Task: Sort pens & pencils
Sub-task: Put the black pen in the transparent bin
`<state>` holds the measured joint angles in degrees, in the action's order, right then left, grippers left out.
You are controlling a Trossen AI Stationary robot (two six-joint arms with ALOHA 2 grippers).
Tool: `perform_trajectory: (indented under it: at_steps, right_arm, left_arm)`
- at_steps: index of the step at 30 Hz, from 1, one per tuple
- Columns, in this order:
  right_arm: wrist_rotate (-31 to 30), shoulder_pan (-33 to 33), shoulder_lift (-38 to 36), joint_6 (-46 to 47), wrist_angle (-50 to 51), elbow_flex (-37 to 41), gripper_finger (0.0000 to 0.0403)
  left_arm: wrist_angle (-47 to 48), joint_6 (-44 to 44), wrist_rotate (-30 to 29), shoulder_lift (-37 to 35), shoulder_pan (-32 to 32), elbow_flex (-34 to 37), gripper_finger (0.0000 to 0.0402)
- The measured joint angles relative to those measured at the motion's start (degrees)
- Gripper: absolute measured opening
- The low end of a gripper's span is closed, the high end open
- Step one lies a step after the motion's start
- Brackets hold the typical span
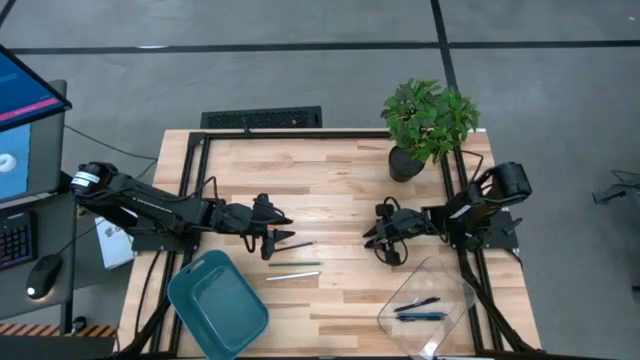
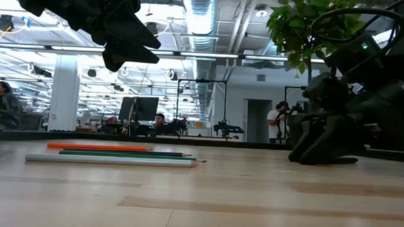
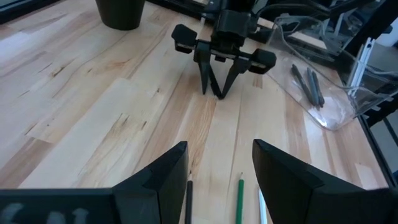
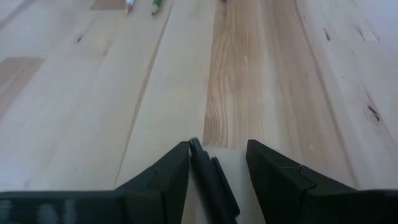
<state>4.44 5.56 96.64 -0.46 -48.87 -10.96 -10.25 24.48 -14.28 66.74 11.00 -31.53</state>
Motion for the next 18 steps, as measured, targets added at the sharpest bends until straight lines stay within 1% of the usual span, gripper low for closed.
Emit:
perform_trajectory:
  at_steps: [4,8,13,18]
  right_arm:
    - [-0.5,1.0,1.8,0.8,-2.6,0.6,0.0186]
    - [-0.2,1.1,1.0,2.8,-3.2,1.9,0.0186]
    - [0.0,1.1,0.2,2.9,-4.0,3.8,0.0186]
    - [-0.1,1.1,0.2,2.2,-4.3,4.0,0.0186]
  left_arm:
    - [0.7,0.0,0.0,0.0,0.0,0.0,0.0171]
    - [0.6,0.0,0.0,0.0,0.0,0.0,0.0171]
    - [0.6,0.1,0.0,0.0,0.0,0.0,0.0171]
    - [0.5,0.1,0.0,0.0,0.0,0.0,0.0171]
